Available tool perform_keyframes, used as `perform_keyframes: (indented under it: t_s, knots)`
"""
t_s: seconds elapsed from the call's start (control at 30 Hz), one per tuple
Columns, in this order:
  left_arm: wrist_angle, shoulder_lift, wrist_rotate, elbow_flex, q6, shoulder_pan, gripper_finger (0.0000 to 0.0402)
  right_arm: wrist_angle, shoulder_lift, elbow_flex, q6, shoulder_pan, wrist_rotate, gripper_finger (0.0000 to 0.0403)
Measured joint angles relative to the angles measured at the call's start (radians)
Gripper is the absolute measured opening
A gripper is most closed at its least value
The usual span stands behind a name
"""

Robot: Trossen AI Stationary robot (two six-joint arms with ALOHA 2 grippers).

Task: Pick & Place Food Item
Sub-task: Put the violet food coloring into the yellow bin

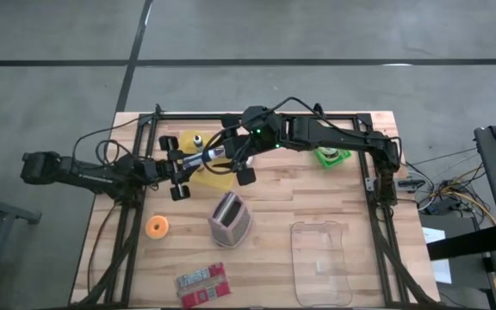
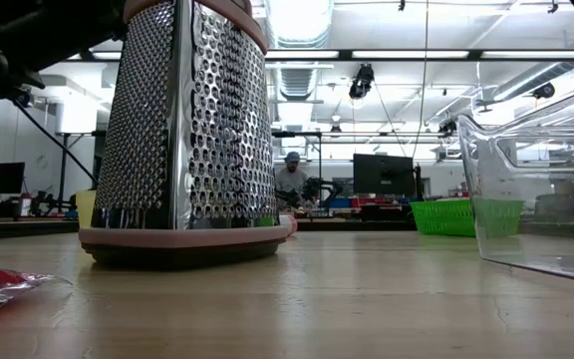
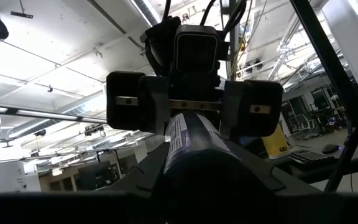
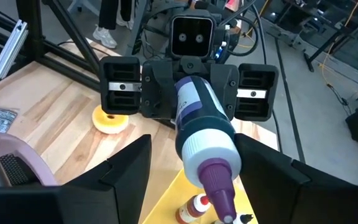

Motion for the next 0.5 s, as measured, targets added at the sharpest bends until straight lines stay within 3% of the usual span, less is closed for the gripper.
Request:
perform_keyframes:
  t_s: [0.2,0.5]
  knots:
    - [0.0,0.0,0.003,0.0,-0.004,0.001,0.0126,0.0,0.0,0.0,0.0,-0.001,0.0,0.0191]
    - [-0.003,0.0,0.007,0.0,-0.004,0.001,0.0126,-0.001,0.0,0.0,-0.01,-0.001,0.002,0.0111]
